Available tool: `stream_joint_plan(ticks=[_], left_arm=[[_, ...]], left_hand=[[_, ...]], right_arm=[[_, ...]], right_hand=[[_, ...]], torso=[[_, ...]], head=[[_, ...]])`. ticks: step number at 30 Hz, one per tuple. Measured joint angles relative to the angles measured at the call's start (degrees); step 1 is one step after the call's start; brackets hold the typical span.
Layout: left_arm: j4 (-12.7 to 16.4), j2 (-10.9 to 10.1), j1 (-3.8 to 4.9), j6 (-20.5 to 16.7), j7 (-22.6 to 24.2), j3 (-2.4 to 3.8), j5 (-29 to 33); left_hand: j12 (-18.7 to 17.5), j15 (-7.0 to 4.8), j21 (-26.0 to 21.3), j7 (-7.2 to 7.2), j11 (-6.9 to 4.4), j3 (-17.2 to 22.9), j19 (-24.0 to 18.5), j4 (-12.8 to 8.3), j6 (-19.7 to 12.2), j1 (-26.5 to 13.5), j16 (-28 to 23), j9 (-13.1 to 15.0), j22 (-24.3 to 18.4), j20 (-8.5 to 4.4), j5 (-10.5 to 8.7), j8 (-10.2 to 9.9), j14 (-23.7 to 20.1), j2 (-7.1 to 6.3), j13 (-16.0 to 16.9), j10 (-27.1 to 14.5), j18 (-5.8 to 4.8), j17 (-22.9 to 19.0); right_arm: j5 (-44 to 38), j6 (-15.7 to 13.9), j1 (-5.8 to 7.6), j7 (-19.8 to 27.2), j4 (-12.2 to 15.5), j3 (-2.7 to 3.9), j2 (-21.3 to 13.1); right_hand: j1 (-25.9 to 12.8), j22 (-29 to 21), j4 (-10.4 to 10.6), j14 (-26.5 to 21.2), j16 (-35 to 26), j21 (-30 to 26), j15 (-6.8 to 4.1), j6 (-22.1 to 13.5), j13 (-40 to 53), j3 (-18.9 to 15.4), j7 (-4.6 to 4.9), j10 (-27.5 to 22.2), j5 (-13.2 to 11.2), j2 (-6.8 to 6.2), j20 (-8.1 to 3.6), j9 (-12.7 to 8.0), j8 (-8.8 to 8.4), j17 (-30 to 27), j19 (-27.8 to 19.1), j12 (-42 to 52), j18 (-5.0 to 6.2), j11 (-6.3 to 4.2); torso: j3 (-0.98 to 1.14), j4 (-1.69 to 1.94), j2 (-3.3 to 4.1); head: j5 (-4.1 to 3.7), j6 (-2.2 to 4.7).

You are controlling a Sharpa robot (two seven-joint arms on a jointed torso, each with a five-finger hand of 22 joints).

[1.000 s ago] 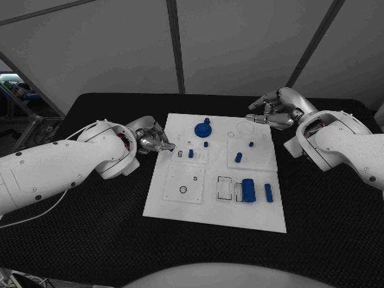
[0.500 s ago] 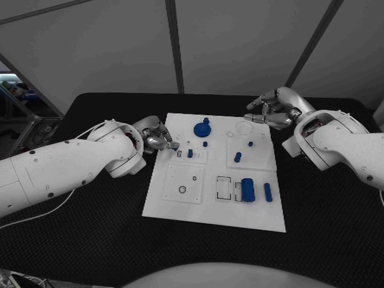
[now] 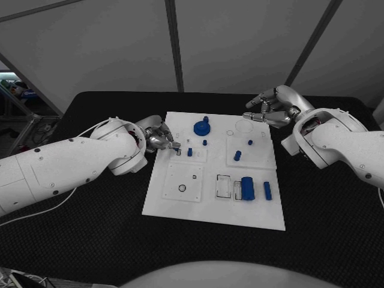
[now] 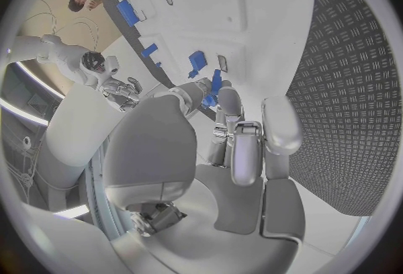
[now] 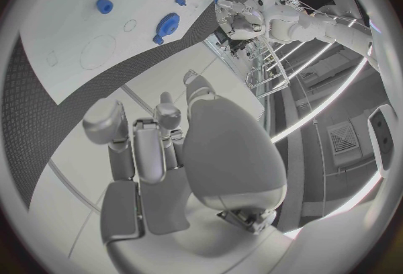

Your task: Assemble the parts on the task board

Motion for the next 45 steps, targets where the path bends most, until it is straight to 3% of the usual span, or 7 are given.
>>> stream_joint_plan(ticks=[13,27,33,45], left_arm=[[-1.71,1.35,0.26,2.48,-0.53,-0.05,-1.12],[-2.58,2.35,0.40,4.87,-0.85,-0.11,-2.01],[-2.73,2.42,0.42,5.32,-0.92,-0.12,-2.41],[-3.16,2.58,0.48,5.96,-0.99,-0.12,-2.80]], left_hand=[[0.15,-0.16,0.00,0.00,-0.02,-0.13,0.00,-1.35,0.00,-1.72,0.00,0.07,0.00,0.00,-0.23,0.53,0.16,0.21,0.16,0.02,-0.02,0.00],[0.15,-0.16,-0.01,-0.42,-1.26,-2.58,0.00,-0.78,0.42,-3.32,0.00,0.77,0.00,0.00,-0.23,0.55,0.15,0.29,0.22,1.25,-0.02,0.00],[0.43,-0.16,-0.01,-0.51,-1.46,-3.74,0.21,-0.59,0.51,-3.85,0.00,1.89,0.00,-0.21,-0.23,0.55,0.15,0.37,0.47,1.44,-0.01,0.00],[0.43,-0.36,0.34,-0.51,-1.67,-5.07,0.21,-0.37,0.51,-4.30,0.00,1.55,0.00,-0.21,-0.22,0.93,-0.07,0.36,0.64,1.65,-0.01,0.00]], right_arm=[[0.00,0.02,0.00,-0.03,-0.05,0.00,0.12],[-0.01,0.03,0.00,-0.04,-0.14,0.00,0.24],[-0.01,0.04,0.00,-0.04,-0.19,0.00,0.26],[-0.01,0.04,0.00,-0.03,-0.23,0.00,0.31]], right_hand=[[0.00,0.01,0.00,0.00,0.00,0.00,0.00,0.00,0.00,0.00,0.00,0.00,0.33,0.00,0.00,0.00,0.00,0.00,0.00,0.00,0.00,0.00],[0.00,0.01,0.00,0.00,0.00,0.00,0.00,0.00,0.00,0.00,0.00,0.00,0.33,0.00,0.00,0.00,0.00,0.00,0.00,0.00,0.00,0.00],[0.00,0.02,0.00,0.00,0.00,0.00,0.00,0.00,0.00,0.00,0.00,0.00,0.33,0.00,0.00,0.00,0.00,-0.01,0.00,0.00,0.00,0.00],[0.00,0.02,0.00,0.00,0.00,0.00,0.00,0.00,0.00,0.00,0.00,0.00,0.33,0.00,0.00,0.00,0.00,0.01,0.00,0.00,0.00,0.00]], torso=[[0.02,0.02,-0.02],[0.00,0.03,-0.03],[-0.02,0.04,-0.04],[-0.02,0.05,-0.04]], head=[[-0.01,-0.29],[-0.04,-0.35],[-0.10,-0.32],[-0.15,-0.39]])
